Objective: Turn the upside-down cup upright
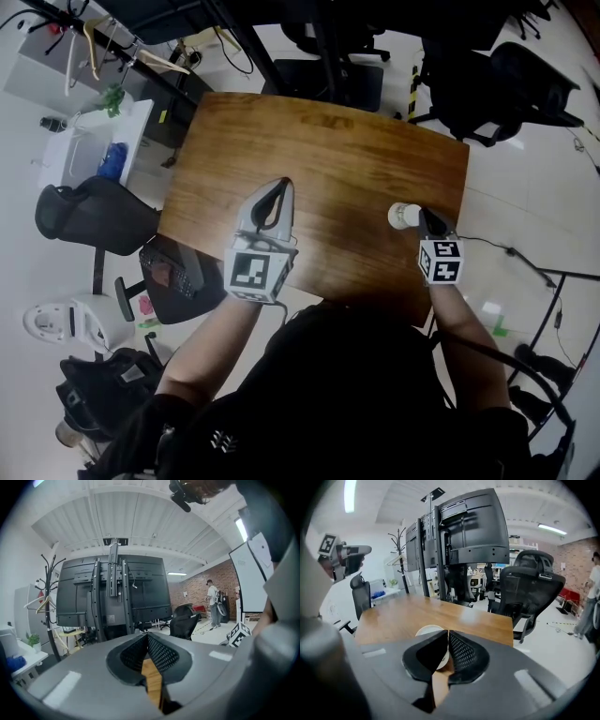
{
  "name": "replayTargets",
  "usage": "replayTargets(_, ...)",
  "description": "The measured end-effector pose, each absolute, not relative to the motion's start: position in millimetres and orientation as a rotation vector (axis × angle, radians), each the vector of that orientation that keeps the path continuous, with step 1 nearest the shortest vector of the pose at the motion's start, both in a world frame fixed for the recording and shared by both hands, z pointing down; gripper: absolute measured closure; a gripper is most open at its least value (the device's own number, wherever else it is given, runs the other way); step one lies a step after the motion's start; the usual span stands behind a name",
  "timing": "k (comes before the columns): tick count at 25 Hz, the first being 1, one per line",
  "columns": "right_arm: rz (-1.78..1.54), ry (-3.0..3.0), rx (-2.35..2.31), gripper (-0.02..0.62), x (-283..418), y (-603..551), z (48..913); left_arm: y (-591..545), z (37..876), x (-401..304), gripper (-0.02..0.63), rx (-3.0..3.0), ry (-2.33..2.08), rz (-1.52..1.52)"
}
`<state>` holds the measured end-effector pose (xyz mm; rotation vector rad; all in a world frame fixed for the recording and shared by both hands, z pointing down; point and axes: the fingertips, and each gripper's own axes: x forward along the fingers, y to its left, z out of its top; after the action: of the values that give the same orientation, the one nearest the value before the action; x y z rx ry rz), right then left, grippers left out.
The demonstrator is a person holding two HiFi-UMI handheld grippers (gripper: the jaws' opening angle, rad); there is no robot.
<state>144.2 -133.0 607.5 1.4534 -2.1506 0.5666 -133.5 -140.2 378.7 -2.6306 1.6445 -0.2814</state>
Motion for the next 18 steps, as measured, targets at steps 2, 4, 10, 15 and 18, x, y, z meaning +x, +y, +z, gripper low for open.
replayTargets(2,0.604,-2.136,1.453,0.584,144,-131,615,-139,379,-131,0.606,-2.636,1.642,-0.283)
replayTargets(4,0.645,-2.114,1.458,0.584,144,-129,622,-138,377,-129,0.606,-2.638,1.634,-0.286)
replayTargets(10,0.811,-2.109,1.486,0.577,146,-129,636,-137,371,-130,0.606,-2.621,1.633,-0.285)
replayTargets(15,0.9,-2.141,1.468,0.558,140,-133,637,-134,374,-138,0.606,-2.611,1.664,-0.305)
replayTargets(18,0.941,-2.158,1.479,0.54,139,-135,636,-131,373,-137,0.606,-2.604,1.652,-0.3)
